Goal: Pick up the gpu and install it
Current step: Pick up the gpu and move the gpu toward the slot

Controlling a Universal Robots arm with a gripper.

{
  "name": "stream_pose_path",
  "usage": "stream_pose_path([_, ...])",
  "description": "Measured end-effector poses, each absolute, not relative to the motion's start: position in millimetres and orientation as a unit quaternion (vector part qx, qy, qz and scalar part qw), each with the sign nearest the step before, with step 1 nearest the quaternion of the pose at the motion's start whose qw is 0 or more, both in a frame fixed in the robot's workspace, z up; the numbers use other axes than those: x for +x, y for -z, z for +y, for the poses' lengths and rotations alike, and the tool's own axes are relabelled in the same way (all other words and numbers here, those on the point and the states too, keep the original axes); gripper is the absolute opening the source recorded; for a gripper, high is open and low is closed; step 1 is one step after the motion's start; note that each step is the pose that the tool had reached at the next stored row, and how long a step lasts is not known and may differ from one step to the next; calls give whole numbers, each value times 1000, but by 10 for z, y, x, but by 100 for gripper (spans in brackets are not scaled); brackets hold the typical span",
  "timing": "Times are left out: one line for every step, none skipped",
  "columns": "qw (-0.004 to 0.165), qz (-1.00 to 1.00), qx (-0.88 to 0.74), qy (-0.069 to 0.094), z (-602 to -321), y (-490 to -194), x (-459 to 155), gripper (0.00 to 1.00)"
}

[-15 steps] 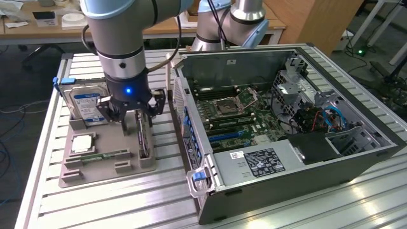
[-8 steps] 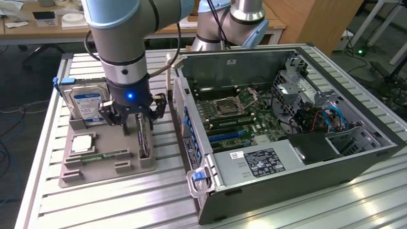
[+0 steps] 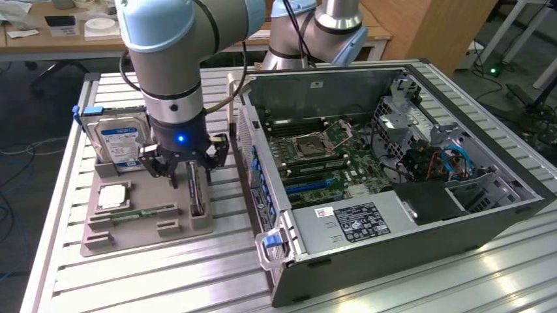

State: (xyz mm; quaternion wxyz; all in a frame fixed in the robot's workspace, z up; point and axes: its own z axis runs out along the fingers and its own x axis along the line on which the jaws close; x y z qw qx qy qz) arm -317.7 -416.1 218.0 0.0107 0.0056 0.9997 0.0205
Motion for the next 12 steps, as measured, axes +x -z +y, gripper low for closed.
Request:
stream_pose_path([11,1000,6,-21,-4161,-2162,-3175,65])
stream_pose_path([11,1000,5,-21,-4161,-2148,-3175,65])
stream_pose_path([11,1000,5,-20,-4162,-2149,-3175,65])
stream_pose_path([11,1000,5,-20,-4162,-2149,-3175,65])
stream_pose_path([11,1000,5,-20,-4162,-2149,-3175,65])
stream_pose_path([11,1000,5,-20,-4162,-2149,-3175,65])
stream_pose_path([11,1000,5,-20,-4162,-2148,-3175,65])
stream_pose_path([11,1000,5,-20,-4162,-2148,-3174,65])
stream_pose_path([11,1000,5,-20,-4162,-2148,-3174,65])
stream_pose_path([11,1000,5,-20,-4162,-2148,-3175,64])
stream_pose_path([11,1000,5,-20,-4162,-2148,-3175,57])
stream_pose_path([11,1000,5,-20,-4162,-2148,-3175,57])
